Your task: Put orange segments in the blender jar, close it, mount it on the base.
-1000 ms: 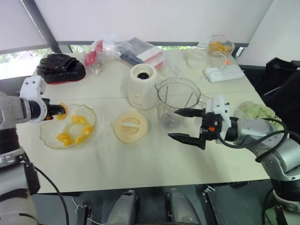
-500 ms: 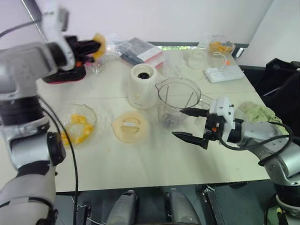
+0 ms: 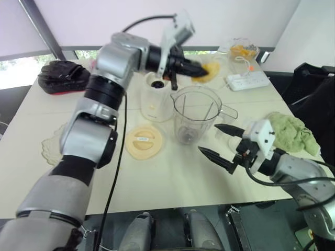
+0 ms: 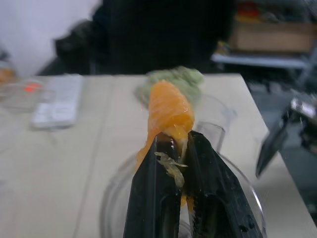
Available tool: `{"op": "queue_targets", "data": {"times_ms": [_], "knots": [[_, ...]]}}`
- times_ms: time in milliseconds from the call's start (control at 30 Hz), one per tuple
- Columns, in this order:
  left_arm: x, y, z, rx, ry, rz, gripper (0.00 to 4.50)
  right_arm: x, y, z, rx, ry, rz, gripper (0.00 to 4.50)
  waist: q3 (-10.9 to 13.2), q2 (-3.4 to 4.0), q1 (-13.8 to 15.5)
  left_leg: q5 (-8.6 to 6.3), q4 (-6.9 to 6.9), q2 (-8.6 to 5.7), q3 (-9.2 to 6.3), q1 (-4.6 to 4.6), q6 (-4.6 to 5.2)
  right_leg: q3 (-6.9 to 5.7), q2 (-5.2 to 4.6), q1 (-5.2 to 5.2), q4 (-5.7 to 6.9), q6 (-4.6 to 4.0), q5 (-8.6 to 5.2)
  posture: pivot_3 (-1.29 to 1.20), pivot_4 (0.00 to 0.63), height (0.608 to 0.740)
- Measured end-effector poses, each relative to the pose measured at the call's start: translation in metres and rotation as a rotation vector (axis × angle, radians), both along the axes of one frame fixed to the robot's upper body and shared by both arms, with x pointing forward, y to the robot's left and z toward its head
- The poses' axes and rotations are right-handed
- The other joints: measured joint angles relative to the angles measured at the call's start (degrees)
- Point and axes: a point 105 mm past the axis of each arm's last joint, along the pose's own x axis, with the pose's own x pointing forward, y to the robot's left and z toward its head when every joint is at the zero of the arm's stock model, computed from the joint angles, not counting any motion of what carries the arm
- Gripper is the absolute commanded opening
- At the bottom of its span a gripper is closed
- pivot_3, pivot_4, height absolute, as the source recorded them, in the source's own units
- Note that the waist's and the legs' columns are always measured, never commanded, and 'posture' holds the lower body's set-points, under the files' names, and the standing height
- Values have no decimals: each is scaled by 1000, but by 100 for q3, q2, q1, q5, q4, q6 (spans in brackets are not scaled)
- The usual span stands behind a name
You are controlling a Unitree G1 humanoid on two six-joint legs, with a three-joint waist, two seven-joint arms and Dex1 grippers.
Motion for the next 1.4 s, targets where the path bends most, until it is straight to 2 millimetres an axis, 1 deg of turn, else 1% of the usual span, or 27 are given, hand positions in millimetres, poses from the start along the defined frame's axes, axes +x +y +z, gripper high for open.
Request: {"op": "queue_targets", "data": {"times_ms": [167, 267, 333, 367, 567, 600, 733, 833, 933, 1033, 1167, 1200, 1267, 1300, 1400], "knots": [[4, 0, -32, 120, 1, -33, 214, -3, -6, 1, -3, -13, -51, 4500, 1, -2, 13, -1, 2, -1, 0, -1, 3, -1, 1, 2, -1, 0, 0, 0, 150, 740], [6, 3, -44, 157, -2, -51, 214, -6, -6, 0, -4, -13, -63, 4500, 2, -3, 13, -1, 2, -1, 0, -1, 3, -2, 1, 2, -1, 0, 0, 0, 150, 740], [6, 4, -48, 171, 0, -59, 770, -6, -6, 0, -4, -13, -69, 4500, 2, -3, 12, -2, 2, -1, 0, 0, 4, -2, 2, 3, -1, 1, 0, 0, 150, 740], [5, 3, -49, 173, -4, -68, 1120, -6, -7, 0, -4, -11, -74, 4500, 2, -3, 13, -2, 2, -1, 0, 0, 4, -2, 3, 3, -1, 1, 0, 0, 150, 740], [6, 2, -48, 153, -19, -68, 4093, -7, -8, -3, 0, 3, -81, 4500, 2, -3, 11, -2, 3, -1, -1, 0, 5, -3, 3, 3, 0, 1, 0, 0, 150, 740], [7, 2, -47, 144, -21, -62, 4468, -7, -8, -3, 1, 4, -81, 4500, 2, -3, 10, -2, 3, -1, -1, 0, 5, -3, 3, 3, 0, 1, 0, 0, 150, 740], [8, 2, -39, 88, -31, -55, 4468, -7, -7, -3, 0, 5, -77, 4500, 2, -3, 10, -2, 3, -1, -1, 0, 5, -3, 3, 3, 1, 1, 0, 0, 150, 740], [8, 3, -29, 22, -51, -46, 4468, -8, -7, -4, -1, 7, -70, 4500, 2, -3, 10, -2, 4, -1, -1, 0, 4, -3, 2, 3, 1, 1, 0, 0, 150, 740], [7, 13, -18, -32, -62, -39, 4468, -10, -9, -6, -4, 20, -69, 4500, 1, -3, 7, -2, 3, -1, -2, 1, 4, -3, 2, 3, 2, 1, 0, 0, 150, 740], [7, 39, -10, -58, -73, 1, 4468, -10, -15, -8, -8, 29, -97, 4500, 1, -1, -32, -2, 0, 3, -2, 7, 4, 0, 4, 3, 6, 1, 0, 0, 150, 740], [2, 78, -13, -58, -85, 64, 4468, -9, -23, -10, -11, 16, -144, 4500, 0, 1, -26, -2, 1, 3, -2, 10, 4, 5, 3, 4, 10, 0, 0, 0, 150, 740], [-4, 95, -17, -52, -88, 77, 4468, -6, -28, -9, -9, 0, -180, 4500, -1, 1, -34, -1, 0, 4, -1, 11, 3, 6, 3, 4, 9, 0, 0, 0, 150, 740], [-17, 112, -26, -33, -75, 78, 4468, -1, -40, -8, -9, -24, -247, 4500, -2, 3, -18, -1, 0, 4, -3, 11, 3, 11, 1, 5, 9, 0, 0, 0, 150, 740], [-24, 117, -33, -27, -55, 71, 4468, 2, -44, -8, -3, -38, -278, 4500, -2, 3, 12, -1, 2, 4, -6, 11, 2, 10, 0, 8, 8, 0, 0, 0, 150, 740], [-43, 121, -48, -40, -7, 49, 4468, 9, -54, -4, 25, -99, -367, 4500, -2, 2, 67, -1, 10, 2, -9, 14, 2, 5, -3, 21, 5, 0, 0, 0, 150, 740]]}}
